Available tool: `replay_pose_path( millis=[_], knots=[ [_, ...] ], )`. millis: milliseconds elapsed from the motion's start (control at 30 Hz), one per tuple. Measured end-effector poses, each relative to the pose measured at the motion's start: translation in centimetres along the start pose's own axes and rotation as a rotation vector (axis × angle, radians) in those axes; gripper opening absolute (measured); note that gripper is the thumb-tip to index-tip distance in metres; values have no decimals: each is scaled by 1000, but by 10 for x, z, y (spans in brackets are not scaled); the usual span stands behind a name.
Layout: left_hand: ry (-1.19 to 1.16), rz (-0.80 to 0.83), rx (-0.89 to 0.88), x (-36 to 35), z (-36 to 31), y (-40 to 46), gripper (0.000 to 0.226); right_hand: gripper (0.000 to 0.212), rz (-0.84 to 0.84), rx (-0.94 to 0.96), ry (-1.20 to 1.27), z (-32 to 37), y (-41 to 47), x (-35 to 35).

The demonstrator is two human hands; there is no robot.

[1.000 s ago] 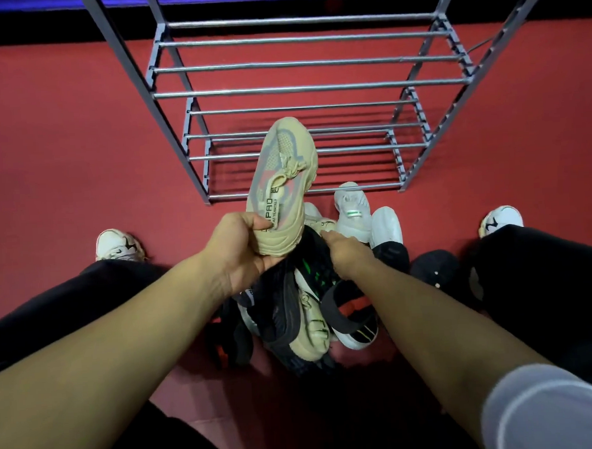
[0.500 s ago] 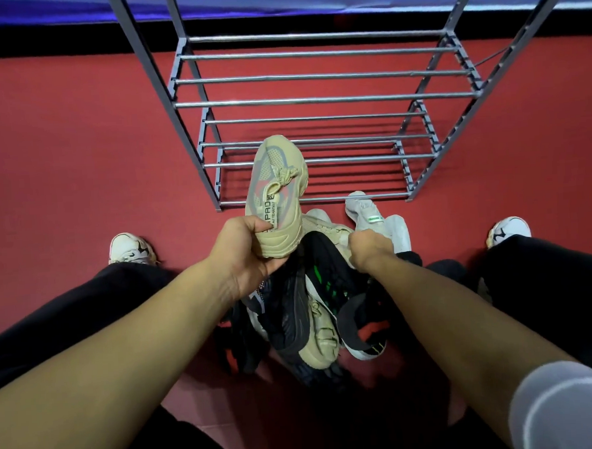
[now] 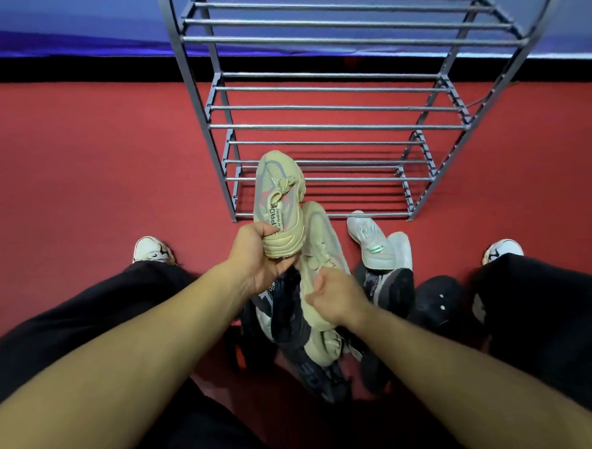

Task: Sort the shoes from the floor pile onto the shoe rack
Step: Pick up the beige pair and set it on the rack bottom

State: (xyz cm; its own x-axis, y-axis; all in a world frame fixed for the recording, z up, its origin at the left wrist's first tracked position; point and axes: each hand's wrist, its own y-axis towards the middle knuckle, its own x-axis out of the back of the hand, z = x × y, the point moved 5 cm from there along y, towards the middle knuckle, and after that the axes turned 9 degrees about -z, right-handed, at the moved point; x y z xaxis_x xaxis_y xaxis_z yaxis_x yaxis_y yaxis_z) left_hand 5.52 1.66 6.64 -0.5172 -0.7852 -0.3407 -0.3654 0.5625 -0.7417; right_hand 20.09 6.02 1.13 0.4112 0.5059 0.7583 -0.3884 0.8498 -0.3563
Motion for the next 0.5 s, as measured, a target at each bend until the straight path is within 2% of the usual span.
replay_pose_path(
  millis=[67,133,200,267,333,400,500],
  knots=[
    [-3,-2,9,4,3,-3,29,9,128,14,144,-1,-21,-20],
    [-6,-11,18,8,5,-4,28,21,252,-153,517,0,-31,-21],
    [-19,-12,44,12,5,-4,31,29,259,-288,861,4,-32,-8],
    [9,6,60,12,8,-6,33,25,232,-275,1056,14,-26,10],
    [73,45,78,8,15,-7,36,36,249,-272,1172,22,-23,23],
    [162,101,94,4,25,-6,40,47,231,-258,1149,25,-21,25],
    [315,151,104,3,38,0,36,47,136,-286,1181,17,-17,20]
  ],
)
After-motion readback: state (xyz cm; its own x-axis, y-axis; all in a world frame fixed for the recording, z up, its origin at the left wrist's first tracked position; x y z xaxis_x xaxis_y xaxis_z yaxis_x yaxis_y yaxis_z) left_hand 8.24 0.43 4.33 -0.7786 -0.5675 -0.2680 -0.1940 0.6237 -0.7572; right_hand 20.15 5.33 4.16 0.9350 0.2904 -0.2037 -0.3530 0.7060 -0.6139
